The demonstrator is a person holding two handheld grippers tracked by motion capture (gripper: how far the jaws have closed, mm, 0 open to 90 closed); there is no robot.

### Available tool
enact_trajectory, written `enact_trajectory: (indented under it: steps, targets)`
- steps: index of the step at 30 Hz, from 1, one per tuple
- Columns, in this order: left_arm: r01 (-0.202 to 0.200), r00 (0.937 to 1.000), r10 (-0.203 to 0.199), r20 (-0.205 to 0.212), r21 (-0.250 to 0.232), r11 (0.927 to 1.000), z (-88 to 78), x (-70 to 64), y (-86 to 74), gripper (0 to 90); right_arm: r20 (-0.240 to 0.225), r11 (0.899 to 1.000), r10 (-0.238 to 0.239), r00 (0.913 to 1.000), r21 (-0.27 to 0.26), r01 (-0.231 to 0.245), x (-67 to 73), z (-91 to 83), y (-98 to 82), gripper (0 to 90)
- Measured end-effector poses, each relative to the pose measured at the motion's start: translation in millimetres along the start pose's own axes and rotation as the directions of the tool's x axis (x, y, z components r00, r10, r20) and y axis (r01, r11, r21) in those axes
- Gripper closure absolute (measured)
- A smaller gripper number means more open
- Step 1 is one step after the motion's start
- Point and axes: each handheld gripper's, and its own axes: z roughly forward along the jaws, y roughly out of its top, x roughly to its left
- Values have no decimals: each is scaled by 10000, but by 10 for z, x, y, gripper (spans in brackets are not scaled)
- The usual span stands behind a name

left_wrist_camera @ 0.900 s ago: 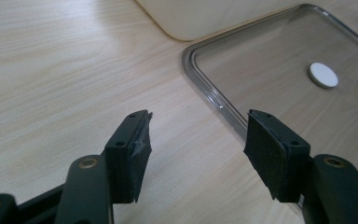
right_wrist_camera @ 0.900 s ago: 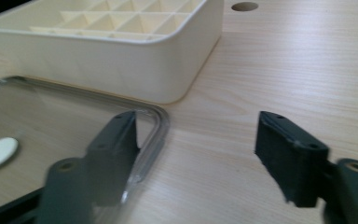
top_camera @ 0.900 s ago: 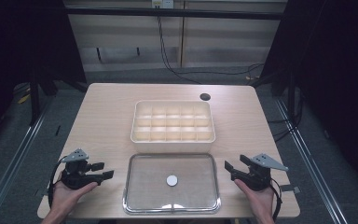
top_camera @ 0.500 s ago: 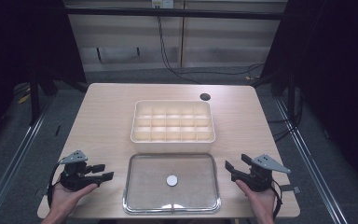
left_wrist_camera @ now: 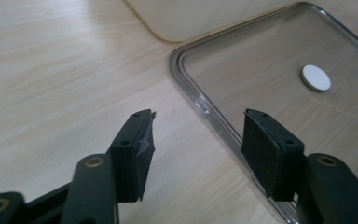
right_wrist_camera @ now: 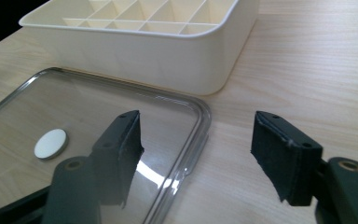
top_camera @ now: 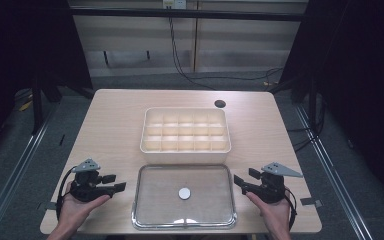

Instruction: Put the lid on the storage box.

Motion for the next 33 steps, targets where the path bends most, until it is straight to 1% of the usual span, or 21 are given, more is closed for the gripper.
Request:
enact_trajectory:
  steps: [1, 4, 6, 7, 10, 12, 13, 14, 16, 17, 18, 20, 22, 24, 26, 27, 28, 29, 30, 31, 33]
  targets:
    - [-137, 9999, 137, 21, 21, 9999, 10, -2, 29, 457, 65, 10000, -18, 10000, 37, 18, 3, 6, 24, 351]
    - [-280, 9996, 280, 25, 59, 9996, 35, -7, 97, 467, -88, 9996, 116, 9999, 258, -113, -5, 43, 121, 363]
    - [-404, 9991, 402, 93, 155, 9991, 54, -12, 157, 470, -212, 9997, 129, 9997, 206, -124, -13, 78, 171, 320]
    - [-501, 9987, 500, 111, 123, 9987, 62, -13, 185, 474, -426, 9990, 252, 9988, 370, -237, -22, 106, 204, 293]
    - [-475, 9986, 472, 216, 109, 9988, 111, -15, 250, 482, -590, 9971, 298, 9978, 712, -256, -27, 181, 266, 295]
    - [-495, 9984, 490, 271, 211, 9986, 156, -8, 282, 488, -651, 9962, 228, 9976, 852, -172, -19, 224, 279, 295]
    - [-489, 9986, 485, 203, 231, 9985, 185, -2, 294, 492, -712, 9951, 222, 9972, 972, -152, -16, 253, 281, 296]
    - [-461, 9986, 455, 260, 224, 9987, 214, 10, 300, 498, -832, 9943, 253, 9962, 1057, -164, -15, 284, 279, 300]
    - [-485, 9979, 480, 429, 95, 9988, 266, 19, 278, 516, -934, 9919, 432, 9947, 1235, -315, -18, 357, 269, 329]
    - [-526, 9979, 515, 396, 269, 9983, 296, 13, 273, 517, -960, 9910, 493, 9942, 1285, -368, -14, 373, 262, 337]
    - [-691, 9970, 677, 367, 401, 9968, 316, 12, 266, 514, -1016, 9906, 521, 9935, 1313, -386, -13, 393, 252, 366]
    - [-585, 9979, 574, 286, 418, 9974, 348, 28, 244, 517, -1031, 9891, 497, 9934, 1429, -347, -18, 431, 235, 410]
    - [-753, 9971, 748, 124, 555, 9956, 380, 39, 232, 520, -1129, 9869, 619, 9917, 1553, -439, -40, 462, 208, 451]
    - [-571, 9982, 558, 233, 576, 9967, 414, 50, 210, 518, -1052, 9849, 565, 9928, 1686, -382, -39, 481, 190, 473]
    - [-766, 9970, 754, 199, 713, 9945, 437, 35, 189, 516, -972, 9826, 535, 9938, 1826, -350, -42, 500, 162, 500]
    - [-767, 9970, 755, 188, 720, 9945, 442, 29, 180, 511, -750, 9788, 475, 9961, 2024, -314, -40, 524, 128, 511]
    - [-716, 9973, 701, 228, 699, 9950, 444, 24, 167, 511, -750, 9788, 475, 9961, 2024, -314, -40, 524, 128, 511]
    - [-639, 9977, 621, 259, 738, 9952, 448, 14, 146, 508, -644, 9767, 511, 9966, 2115, -364, -43, 532, 107, 511]
    - [-662, 9974, 637, 326, 826, 9944, 453, 10, 134, 509, -668, 9751, 549, 9963, 2184, -391, -44, 545, 84, 511]
    - [-726, 9971, 700, 312, 919, 9931, 452, 0, 119, 512, -635, 9748, 441, 9970, 2213, -290, -46, 547, 72, 510]
    - [-725, 9969, 691, 385, 962, 9927, 450, -7, 88, 517, -534, 9739, 455, 9975, 2246, -324, -31, 531, 43, 510]
